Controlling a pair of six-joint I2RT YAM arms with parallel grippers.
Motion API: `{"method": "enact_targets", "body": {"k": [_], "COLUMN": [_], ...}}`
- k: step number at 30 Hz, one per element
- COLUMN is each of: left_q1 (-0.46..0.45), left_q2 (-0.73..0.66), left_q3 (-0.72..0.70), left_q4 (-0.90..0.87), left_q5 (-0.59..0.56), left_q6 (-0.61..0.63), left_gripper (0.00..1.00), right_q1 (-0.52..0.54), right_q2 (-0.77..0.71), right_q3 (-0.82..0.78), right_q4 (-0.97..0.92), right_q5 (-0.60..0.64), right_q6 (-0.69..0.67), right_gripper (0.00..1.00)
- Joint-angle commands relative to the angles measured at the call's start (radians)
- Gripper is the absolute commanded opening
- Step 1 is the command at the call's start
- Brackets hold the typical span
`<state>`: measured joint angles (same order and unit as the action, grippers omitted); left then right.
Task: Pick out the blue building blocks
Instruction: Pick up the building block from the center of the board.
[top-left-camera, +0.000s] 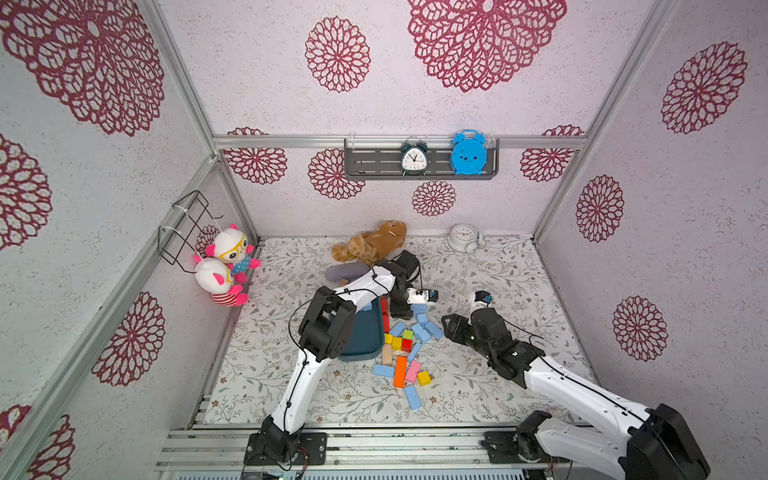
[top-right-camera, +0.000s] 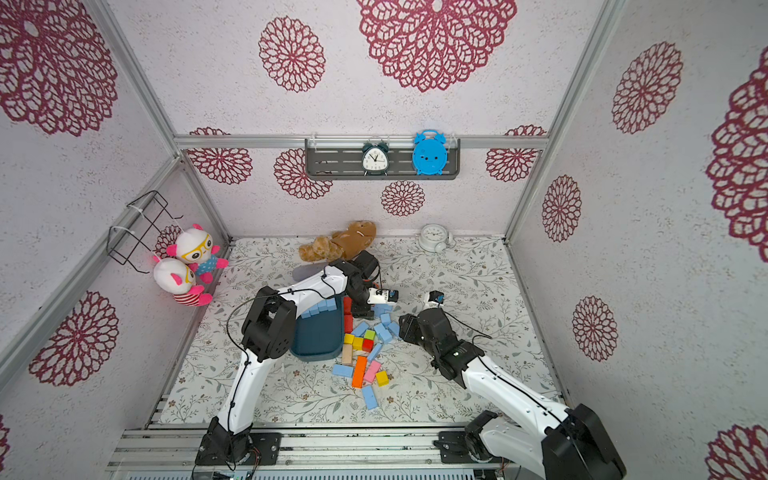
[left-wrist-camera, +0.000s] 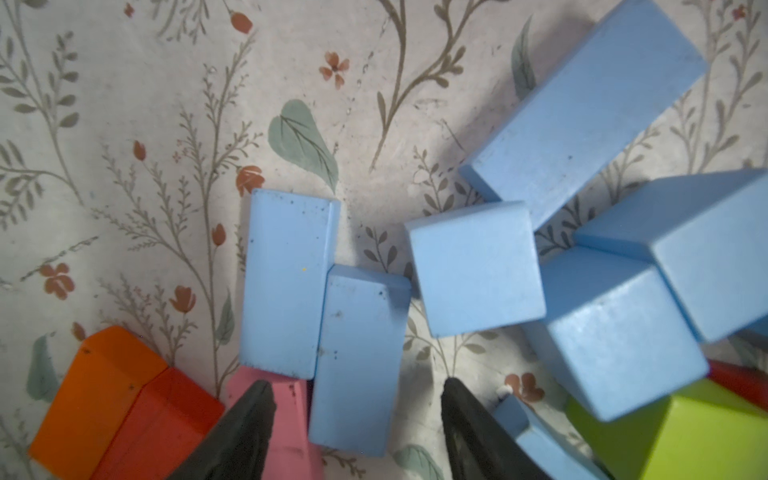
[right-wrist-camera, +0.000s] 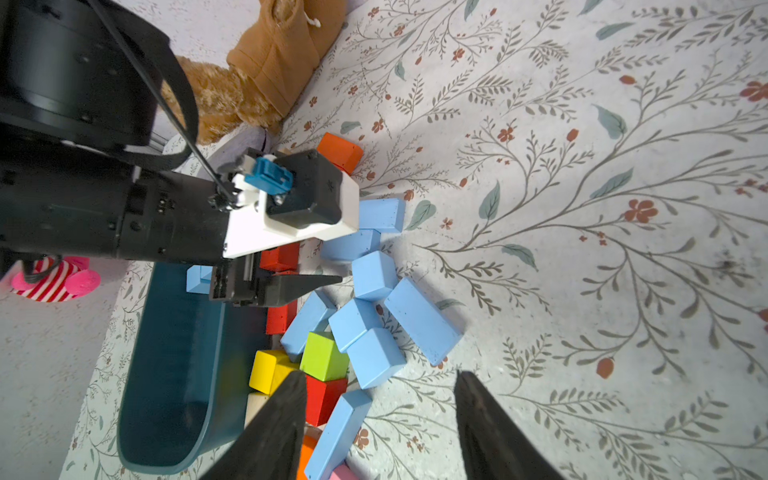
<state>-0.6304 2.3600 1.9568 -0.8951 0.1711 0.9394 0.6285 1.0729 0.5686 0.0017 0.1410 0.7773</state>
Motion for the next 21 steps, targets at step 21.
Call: {"method": "enact_targets", "body": {"k": [21], "left_q1": [-0.013], "left_q2": [0.107], "left_q3": [0.119], "left_q4": [-0.107], "left_q5": [-0.013], "left_q6": [0.109], "left_gripper": [0.58], "right_q1": [-0.013], "right_q2": [0.027], "right_q3": [0.042], "right_q4": [0.042], "right_q5": [-0.035], "right_q6": [-0.018], "right_gripper": [0.59]}}
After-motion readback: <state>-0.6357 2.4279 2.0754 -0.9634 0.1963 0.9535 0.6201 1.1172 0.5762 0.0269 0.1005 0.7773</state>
